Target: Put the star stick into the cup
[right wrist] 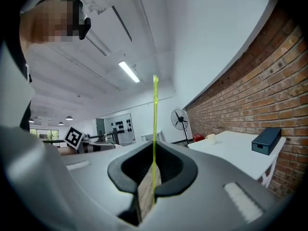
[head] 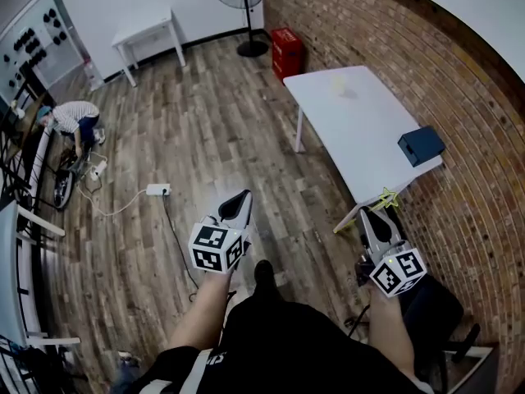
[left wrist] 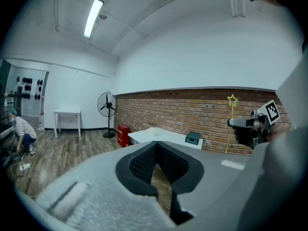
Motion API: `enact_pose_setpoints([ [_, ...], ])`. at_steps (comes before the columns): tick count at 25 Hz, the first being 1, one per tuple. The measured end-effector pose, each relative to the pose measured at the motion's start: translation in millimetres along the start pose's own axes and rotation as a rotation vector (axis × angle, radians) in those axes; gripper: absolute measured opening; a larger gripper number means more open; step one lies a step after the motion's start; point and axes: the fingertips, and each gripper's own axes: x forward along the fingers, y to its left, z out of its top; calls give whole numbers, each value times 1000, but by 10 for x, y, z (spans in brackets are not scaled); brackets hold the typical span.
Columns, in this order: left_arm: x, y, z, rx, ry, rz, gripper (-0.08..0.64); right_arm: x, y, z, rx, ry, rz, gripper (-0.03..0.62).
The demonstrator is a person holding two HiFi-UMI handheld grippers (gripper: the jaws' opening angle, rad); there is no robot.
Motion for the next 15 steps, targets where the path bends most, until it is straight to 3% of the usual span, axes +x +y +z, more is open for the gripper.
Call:
enact_pose_setpoints([
  [4,395,401,134,-9,7,-3,6,524,-31,38,-14,18,17,15],
  [15,1089,1120,362,-14,15,-53,6,1491,-315,83,-2,55,-44,15],
])
